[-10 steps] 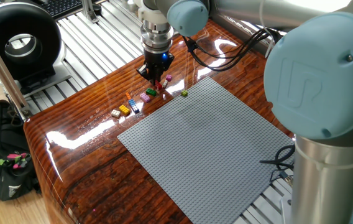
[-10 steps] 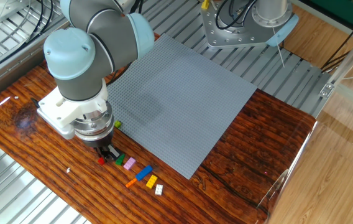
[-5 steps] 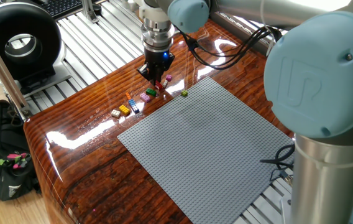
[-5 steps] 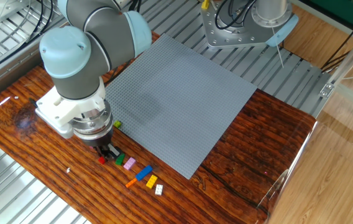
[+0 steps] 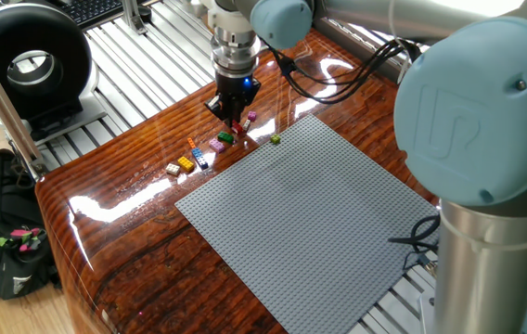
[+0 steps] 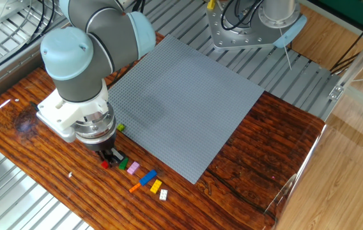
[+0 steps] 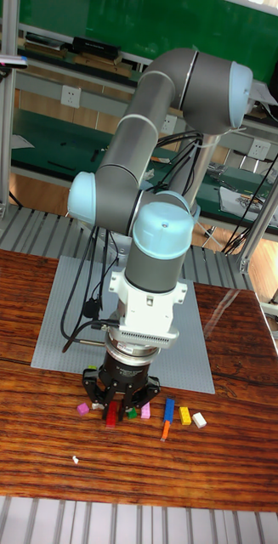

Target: Build with small Lego blocks

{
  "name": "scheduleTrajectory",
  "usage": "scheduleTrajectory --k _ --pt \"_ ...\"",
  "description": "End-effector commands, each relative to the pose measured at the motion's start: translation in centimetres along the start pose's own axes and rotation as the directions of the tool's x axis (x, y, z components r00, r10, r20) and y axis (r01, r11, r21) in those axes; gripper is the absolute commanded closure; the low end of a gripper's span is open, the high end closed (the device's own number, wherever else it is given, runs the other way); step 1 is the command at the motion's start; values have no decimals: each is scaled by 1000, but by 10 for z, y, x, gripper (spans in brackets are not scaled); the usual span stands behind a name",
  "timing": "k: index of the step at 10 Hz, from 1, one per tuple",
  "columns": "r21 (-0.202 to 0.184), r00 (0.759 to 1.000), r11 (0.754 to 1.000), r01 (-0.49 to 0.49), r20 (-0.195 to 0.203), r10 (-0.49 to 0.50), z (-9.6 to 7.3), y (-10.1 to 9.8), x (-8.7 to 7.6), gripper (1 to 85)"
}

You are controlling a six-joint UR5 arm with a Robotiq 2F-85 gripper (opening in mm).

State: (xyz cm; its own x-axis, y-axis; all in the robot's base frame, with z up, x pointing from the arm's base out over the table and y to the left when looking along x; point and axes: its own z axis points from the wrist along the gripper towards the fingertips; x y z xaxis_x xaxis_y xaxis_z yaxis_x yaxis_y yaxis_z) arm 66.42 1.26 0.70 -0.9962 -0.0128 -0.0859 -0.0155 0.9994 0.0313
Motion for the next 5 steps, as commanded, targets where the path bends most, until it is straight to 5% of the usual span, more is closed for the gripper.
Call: scheduleTrajectory --k 1,5 --pt "-7 1000 1000 -7 1 7 -1 0 -1 553" --pt "-5 1000 1000 -16 -9 16 1 2 4 577"
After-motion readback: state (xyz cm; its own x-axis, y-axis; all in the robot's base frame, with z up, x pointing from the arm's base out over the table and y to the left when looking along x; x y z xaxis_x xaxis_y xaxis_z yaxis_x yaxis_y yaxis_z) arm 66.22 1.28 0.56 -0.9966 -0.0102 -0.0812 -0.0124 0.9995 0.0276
